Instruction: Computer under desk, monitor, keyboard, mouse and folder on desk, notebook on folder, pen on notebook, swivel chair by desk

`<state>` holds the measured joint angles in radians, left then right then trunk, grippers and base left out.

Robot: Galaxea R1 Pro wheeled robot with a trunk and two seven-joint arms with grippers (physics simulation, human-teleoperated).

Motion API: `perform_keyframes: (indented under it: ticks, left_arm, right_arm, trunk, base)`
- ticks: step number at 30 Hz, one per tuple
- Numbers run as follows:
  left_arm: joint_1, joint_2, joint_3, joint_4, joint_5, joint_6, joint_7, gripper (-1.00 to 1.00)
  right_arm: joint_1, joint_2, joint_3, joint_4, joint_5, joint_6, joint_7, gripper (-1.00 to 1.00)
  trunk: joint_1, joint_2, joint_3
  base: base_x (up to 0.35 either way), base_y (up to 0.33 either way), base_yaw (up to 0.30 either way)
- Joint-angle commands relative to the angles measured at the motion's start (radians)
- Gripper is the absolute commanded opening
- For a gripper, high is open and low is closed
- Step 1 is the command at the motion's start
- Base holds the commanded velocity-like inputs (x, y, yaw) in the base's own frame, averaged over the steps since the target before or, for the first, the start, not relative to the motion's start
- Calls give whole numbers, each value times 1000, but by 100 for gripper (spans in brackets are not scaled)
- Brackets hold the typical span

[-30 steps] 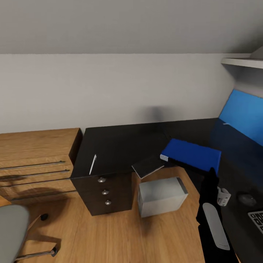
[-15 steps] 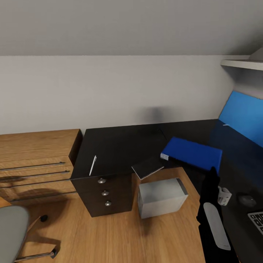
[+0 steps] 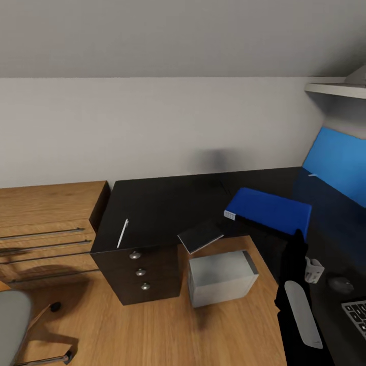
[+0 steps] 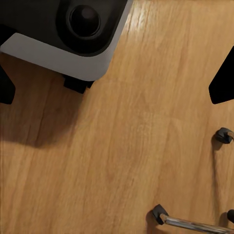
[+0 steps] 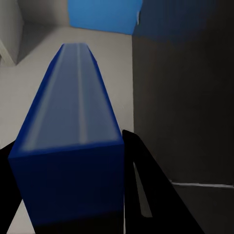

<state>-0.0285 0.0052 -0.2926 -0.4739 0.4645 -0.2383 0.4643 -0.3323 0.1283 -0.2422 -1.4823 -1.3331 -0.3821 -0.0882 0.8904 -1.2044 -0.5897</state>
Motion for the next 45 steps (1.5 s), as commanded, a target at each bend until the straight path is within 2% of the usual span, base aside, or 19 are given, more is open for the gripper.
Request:
perform_keyframes:
  ticks: [1, 6, 9, 16, 24, 35, 41, 45]
  left_arm:
    - [-1, 1, -8, 0, 9, -5, 7, 100]
    - [-1, 1, -8, 0, 9, -4, 7, 100]
    - [-1, 1, -8, 0, 9, -4, 7, 100]
    - [-1, 1, -8, 0, 9, -4, 7, 100]
    - [-1, 1, -8, 0, 9, -4, 7, 100]
    - [-1, 0, -8, 0, 9, -5, 7, 100]
    - [-1, -1, -8, 0, 8, -7, 7, 100]
    - [-1, 1, -9, 0, 9, -6, 7, 100]
  right_arm:
    - [-1, 0, 2, 1, -2, -3, -4, -100]
    - [-2, 0, 0, 44, 5, -17, -11, -100]
    - [-3, -2, -2, 61, 6, -56, -11, -100]
    - [-20, 1, -1, 135, 0, -254, -12, -100]
    - [-51, 3, 4, 185, -2, -396, -30, -100]
    - [-63, 3, 7, 207, -4, -419, -33, -100]
    - [-67, 0, 7, 208, -4, -417, -33, -100]
    - [-93, -3, 5, 235, 0, -417, -34, -100]
  trunk:
    - [0, 0, -1]
    - [0, 0, -1]
    - [0, 0, -1]
    - [0, 0, -1]
    - [0, 0, -1]
    - [0, 0, -1]
    - [0, 0, -1]
    - [0, 0, -1]
  base:
    - [174, -219, 0]
    - [58, -71, 0]
    - [10, -12, 0]
    - [2, -2, 0]
    - [0, 0, 0]
    - [15, -2, 0]
    - [212, -131, 0]
    - [244, -190, 0]
